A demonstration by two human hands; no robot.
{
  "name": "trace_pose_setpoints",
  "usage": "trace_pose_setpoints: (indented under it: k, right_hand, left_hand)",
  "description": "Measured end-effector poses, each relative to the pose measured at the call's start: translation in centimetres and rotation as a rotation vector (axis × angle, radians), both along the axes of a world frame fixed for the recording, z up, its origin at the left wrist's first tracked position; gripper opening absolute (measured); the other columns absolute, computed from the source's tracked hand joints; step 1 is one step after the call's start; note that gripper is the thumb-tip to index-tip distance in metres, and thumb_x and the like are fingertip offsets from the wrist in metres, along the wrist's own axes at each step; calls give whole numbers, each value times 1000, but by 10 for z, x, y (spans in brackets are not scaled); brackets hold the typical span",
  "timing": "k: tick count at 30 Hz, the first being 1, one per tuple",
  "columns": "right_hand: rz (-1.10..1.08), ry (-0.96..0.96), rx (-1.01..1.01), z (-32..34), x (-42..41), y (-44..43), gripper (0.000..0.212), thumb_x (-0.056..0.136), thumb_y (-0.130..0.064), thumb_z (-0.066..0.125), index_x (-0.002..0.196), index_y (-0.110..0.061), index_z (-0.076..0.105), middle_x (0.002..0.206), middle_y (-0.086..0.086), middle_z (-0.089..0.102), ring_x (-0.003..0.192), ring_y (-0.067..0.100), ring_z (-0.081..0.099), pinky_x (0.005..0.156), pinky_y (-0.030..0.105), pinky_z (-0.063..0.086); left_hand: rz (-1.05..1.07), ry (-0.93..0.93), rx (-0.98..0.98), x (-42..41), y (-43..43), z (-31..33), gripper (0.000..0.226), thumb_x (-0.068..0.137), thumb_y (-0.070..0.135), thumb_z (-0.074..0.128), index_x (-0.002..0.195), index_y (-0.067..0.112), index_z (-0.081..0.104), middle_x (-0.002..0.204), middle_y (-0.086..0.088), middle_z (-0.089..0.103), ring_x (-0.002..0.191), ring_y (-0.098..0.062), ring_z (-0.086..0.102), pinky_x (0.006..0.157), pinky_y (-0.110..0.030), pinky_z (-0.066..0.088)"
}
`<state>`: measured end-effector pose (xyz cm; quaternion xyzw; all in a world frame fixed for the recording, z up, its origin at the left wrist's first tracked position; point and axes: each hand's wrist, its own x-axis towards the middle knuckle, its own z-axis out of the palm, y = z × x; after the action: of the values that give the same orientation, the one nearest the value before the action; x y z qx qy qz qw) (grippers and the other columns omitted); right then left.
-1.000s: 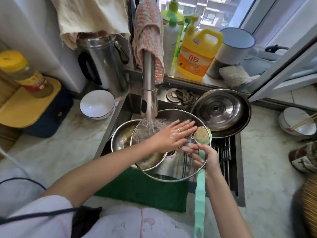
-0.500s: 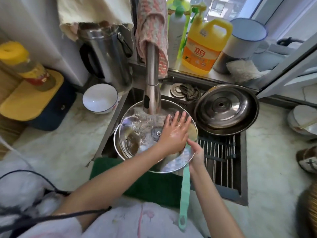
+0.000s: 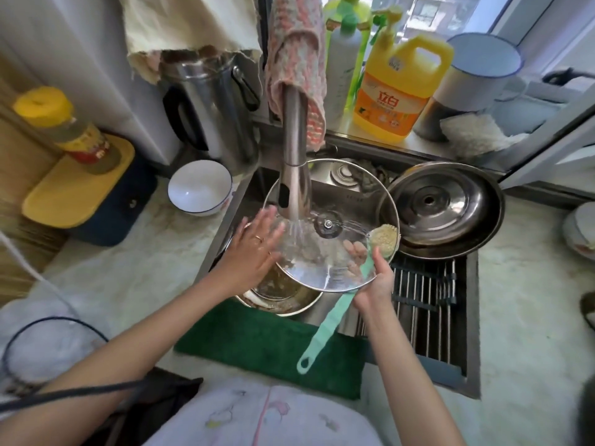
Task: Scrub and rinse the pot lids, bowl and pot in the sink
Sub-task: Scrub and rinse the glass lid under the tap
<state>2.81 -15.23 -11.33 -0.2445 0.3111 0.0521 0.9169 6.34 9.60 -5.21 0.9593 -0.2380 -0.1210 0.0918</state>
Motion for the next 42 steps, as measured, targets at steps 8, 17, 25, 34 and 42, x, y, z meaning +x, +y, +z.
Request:
trace_pose_setpoints:
  k: [8,17,25,34,42]
  right_hand:
    - [126,24,-37,26,-12,-9,26,78,-26,64,93,-6,71,96,18,70,73,31,63,79,37,46]
    - [219,40,271,2,-4,24,28,72,-16,71,93,-2,59,85,14,70,35,6,37,27,15,28]
    - [154,147,45,6,26,61,37,89,-46,55,73,-12,58,68,3,66,32,5,36,28,15,22]
    - [212,-15,-69,36,32,51,20,89,-29,57,90,-11,65,83,2,71,43,3,46,33,12,26]
    - [224,-31,-434,60,6,12,25,91,-26,54,106,-9,65,103,6,73,93,21,68,92,42,46]
  left_hand:
    - [906,554,-1143,5,-30,12,47,89,16,56,134,24,48,142,-6,48,117,-20,55,104,-41,42]
    - [769,328,-1334,-5,-17,37,46,91,-10,47,133,9,50,129,9,54,119,0,52,99,-24,44]
    - [630,211,-1371,-5,-2,49,48,93,-14,40,136,5,46,135,8,52,126,-5,50,106,-28,40]
    - [657,242,-1460,8,12,49,42,94,-7,43,134,5,49,132,6,57,117,-11,58,95,-28,49]
    - [821,75,-841,12,-21,6,64,93,12,52,148,13,20,153,-10,28,126,-13,47,98,-22,43]
